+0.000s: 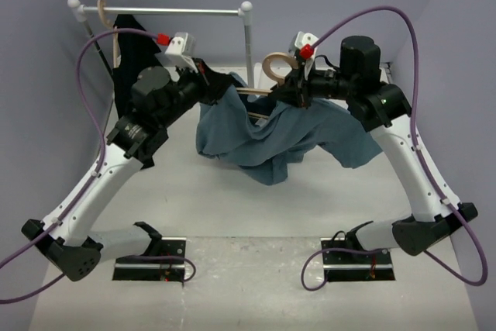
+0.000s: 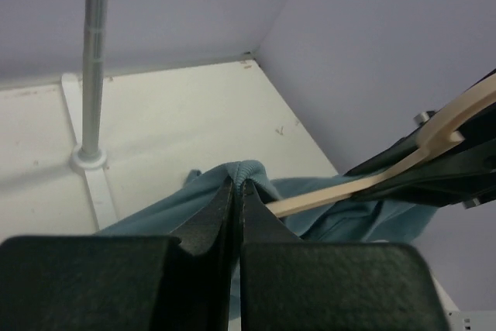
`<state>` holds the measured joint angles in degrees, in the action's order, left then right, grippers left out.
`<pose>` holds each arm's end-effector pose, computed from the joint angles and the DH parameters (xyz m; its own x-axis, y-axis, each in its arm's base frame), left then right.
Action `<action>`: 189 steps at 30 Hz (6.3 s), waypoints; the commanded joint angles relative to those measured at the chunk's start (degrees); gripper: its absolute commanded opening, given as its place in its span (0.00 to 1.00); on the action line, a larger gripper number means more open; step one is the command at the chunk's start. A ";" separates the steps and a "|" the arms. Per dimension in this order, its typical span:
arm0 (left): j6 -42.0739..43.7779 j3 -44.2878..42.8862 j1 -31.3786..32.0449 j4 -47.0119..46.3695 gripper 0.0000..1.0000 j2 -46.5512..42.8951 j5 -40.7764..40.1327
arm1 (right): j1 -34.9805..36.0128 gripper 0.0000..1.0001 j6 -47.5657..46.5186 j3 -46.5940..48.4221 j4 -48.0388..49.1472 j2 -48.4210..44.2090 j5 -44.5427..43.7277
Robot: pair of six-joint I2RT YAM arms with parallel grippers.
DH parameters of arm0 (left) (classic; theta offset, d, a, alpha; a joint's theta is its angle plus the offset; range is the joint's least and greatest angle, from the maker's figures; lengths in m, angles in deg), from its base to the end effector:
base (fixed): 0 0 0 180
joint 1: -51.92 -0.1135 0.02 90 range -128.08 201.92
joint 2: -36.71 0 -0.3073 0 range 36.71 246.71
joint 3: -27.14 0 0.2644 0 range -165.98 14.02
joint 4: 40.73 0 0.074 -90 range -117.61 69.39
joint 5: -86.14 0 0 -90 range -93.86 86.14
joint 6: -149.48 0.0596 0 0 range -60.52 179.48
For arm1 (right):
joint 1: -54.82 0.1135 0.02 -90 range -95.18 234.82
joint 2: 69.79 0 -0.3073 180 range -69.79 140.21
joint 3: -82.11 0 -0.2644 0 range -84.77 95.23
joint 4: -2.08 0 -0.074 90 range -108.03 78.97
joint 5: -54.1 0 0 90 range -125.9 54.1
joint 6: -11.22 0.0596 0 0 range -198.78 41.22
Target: Place the t-shirt on the hanger
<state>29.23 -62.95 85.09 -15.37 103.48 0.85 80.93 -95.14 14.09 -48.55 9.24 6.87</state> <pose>0.2274 -0.1545 0.4958 -0.3350 -0.3808 -0.8618 0.5154 0.6917 -0.5060 0.2476 0.1664 0.5232 -0.0070 -0.2337 -0.9723 -0.9442 0.3216 -0.0705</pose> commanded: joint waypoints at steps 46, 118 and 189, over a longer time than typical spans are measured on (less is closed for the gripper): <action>25.71 -15.72 2.16 15.08 0.65 1.82 9.44 | -11.81 0.00 19.92 -17.93 23.45 -5.37 23.72; 21.90 -14.13 2.07 34.37 0.00 0.49 -1.53 | -9.55 0.00 11.61 -8.46 13.28 1.83 29.74; 27.37 -15.59 3.21 35.05 0.61 -2.82 0.68 | 1.96 0.00 22.14 -29.46 43.60 -1.41 19.09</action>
<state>53.30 -76.80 88.11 26.96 103.53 -7.65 84.12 -77.06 -14.03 -13.98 11.17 24.66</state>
